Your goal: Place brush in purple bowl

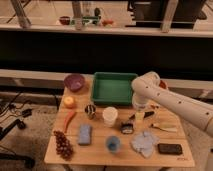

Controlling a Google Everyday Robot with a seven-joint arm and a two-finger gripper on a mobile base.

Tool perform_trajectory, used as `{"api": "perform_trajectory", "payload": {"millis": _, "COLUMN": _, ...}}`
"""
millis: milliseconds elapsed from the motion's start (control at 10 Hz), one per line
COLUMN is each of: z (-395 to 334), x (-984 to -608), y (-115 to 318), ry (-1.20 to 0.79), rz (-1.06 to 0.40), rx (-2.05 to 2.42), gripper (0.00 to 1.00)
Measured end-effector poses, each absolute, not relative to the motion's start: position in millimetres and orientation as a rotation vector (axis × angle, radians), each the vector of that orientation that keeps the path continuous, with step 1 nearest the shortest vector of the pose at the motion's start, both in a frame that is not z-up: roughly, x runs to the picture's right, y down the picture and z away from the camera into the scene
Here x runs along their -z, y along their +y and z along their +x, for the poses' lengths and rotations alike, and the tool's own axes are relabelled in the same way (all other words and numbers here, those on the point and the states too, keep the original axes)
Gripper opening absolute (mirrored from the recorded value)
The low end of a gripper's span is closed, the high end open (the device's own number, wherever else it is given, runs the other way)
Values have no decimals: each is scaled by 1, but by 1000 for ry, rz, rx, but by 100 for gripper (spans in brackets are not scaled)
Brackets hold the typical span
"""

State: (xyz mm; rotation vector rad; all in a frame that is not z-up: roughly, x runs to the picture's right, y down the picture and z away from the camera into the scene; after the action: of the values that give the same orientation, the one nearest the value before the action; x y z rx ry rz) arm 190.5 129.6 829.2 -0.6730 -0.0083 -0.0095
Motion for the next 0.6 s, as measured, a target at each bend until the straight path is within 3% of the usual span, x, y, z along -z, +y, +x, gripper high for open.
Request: {"api": "perform_trajectory", "payload": {"millis": 600, "z": 229, "x": -837, "y": 111, "ry": 39, "rz": -661, "rx": -47, "gripper": 80}}
